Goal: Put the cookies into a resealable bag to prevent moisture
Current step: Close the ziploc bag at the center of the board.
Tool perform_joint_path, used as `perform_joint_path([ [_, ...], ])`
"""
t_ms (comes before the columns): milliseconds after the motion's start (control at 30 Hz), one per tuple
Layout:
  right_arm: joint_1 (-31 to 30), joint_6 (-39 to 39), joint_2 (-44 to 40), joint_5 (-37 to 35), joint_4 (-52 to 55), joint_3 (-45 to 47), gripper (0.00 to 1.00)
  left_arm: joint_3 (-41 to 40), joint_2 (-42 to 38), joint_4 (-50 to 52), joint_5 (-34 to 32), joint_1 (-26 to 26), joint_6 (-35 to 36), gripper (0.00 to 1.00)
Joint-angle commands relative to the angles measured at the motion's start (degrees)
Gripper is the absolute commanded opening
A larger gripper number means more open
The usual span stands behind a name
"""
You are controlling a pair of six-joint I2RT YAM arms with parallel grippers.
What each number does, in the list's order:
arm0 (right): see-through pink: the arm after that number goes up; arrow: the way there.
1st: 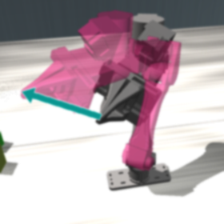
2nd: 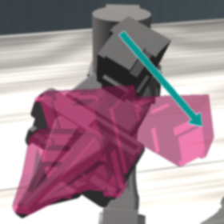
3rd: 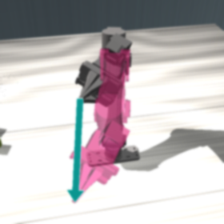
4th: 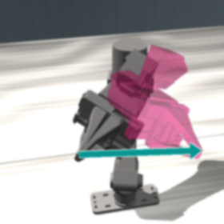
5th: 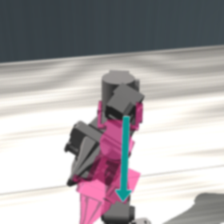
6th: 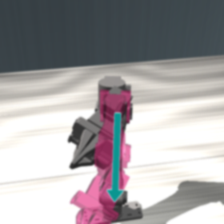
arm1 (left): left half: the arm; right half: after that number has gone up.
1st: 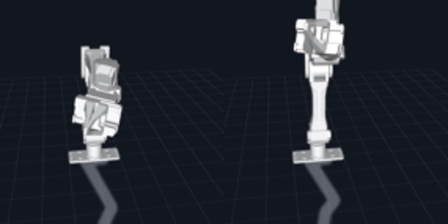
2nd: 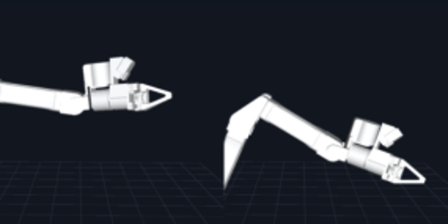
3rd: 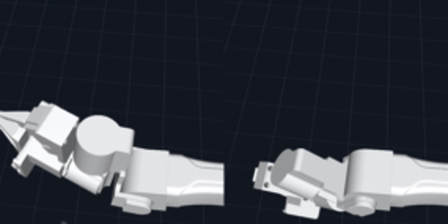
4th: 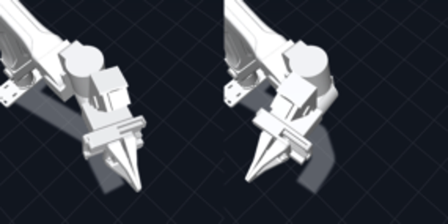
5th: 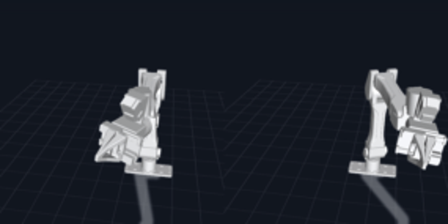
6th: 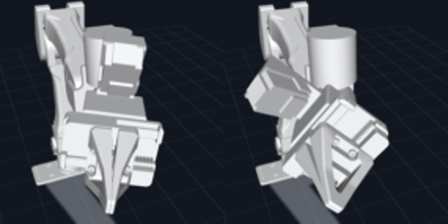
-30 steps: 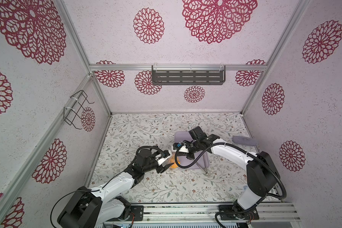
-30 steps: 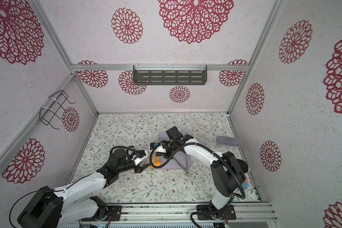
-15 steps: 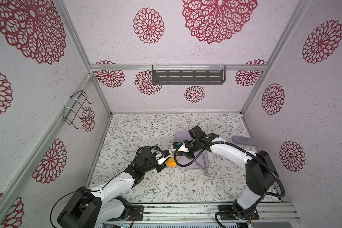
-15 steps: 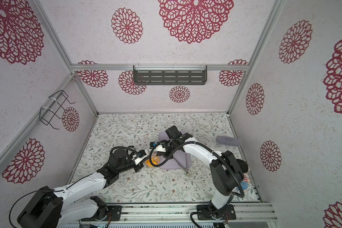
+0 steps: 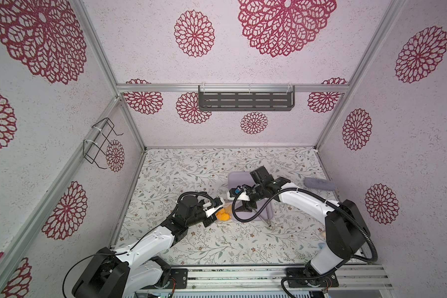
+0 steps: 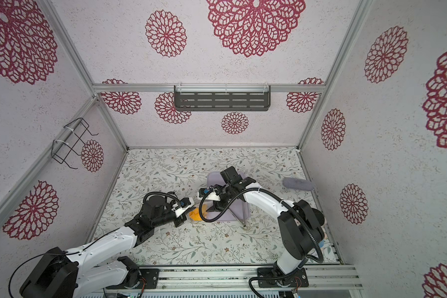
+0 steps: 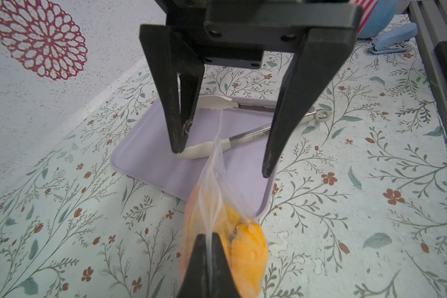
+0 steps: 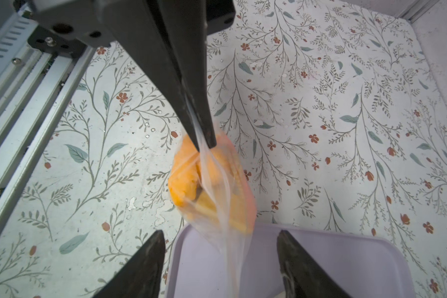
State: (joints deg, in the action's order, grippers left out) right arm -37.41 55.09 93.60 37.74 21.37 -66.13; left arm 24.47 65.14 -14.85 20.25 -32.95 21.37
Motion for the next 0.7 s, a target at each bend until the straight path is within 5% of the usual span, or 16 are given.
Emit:
perform_joint_path([
  [0, -1.0, -1.4, -1.0, 3.4, -7.6, 1.2, 0.73, 1.3, 0.2, -1.6, 1.3, 0.2, 1.1, 0.0],
  [133, -1.7, -2.1, 0.8, 4.4, -10.6, 0.7, 0.67, 1.2, 0.1, -1.6, 1.4, 0.3, 1.2, 0.0],
  [367, -2.0, -1.6, 2.9, 4.1, -9.9, -1.1, 0.43, 1.2, -0.4, -1.4, 1.5, 0.4, 1.1, 0.0],
  [533, -1.9, -1.5, 2.1, 2.0, -9.6, -1.4, 0.0, 0.8, -1.0, -1.1, 1.7, 0.7, 1.1, 0.0],
  [667, -1.9, -1.6, 1.9, 1.9, -9.5, -1.4, 0.0, 0.6, -1.5, -0.8, 1.9, 1.0, 1.1, 0.0],
])
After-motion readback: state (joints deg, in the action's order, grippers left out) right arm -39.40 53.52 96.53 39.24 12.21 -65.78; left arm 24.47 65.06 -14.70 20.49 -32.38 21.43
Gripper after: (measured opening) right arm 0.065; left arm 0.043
